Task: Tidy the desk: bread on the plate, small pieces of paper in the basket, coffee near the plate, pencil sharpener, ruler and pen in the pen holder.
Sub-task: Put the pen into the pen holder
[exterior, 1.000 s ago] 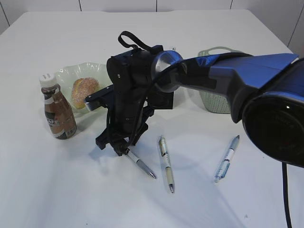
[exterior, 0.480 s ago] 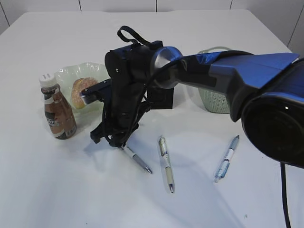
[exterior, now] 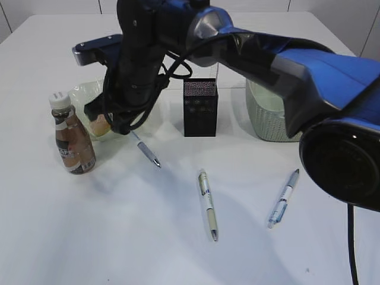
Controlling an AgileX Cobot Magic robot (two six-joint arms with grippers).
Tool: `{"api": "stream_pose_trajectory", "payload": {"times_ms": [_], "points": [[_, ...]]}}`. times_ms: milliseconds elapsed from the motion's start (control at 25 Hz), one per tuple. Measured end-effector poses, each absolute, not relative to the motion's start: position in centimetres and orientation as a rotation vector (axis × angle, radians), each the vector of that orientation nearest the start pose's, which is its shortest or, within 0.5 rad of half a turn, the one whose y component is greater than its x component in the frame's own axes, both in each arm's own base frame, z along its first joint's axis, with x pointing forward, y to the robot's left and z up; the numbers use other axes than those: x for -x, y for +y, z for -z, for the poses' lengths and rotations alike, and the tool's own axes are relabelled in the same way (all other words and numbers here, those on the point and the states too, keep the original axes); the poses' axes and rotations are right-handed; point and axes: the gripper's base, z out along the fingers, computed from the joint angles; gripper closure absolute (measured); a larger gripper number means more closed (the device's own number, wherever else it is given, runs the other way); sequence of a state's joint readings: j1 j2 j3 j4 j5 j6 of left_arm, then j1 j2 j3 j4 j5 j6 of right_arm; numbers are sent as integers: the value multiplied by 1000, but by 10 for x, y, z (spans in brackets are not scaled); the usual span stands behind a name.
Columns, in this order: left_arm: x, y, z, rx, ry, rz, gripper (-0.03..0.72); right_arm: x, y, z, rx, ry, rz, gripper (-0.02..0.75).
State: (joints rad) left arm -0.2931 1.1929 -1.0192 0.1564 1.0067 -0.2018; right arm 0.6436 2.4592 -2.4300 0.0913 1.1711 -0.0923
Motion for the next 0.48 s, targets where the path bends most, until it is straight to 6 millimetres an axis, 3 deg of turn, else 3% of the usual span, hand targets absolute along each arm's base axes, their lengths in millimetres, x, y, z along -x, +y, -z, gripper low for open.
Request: {"api": "stream_pose_trajectory", "payload": {"times_ms": [240,480], "points": [[-221,-55,-321,-190,2605,-26,447,-424,327,-261,920,2426,-327,660],[-223,-55,-322,-191,2582,-18,447,-433,320,-278,862,2346,-345,661]]}}
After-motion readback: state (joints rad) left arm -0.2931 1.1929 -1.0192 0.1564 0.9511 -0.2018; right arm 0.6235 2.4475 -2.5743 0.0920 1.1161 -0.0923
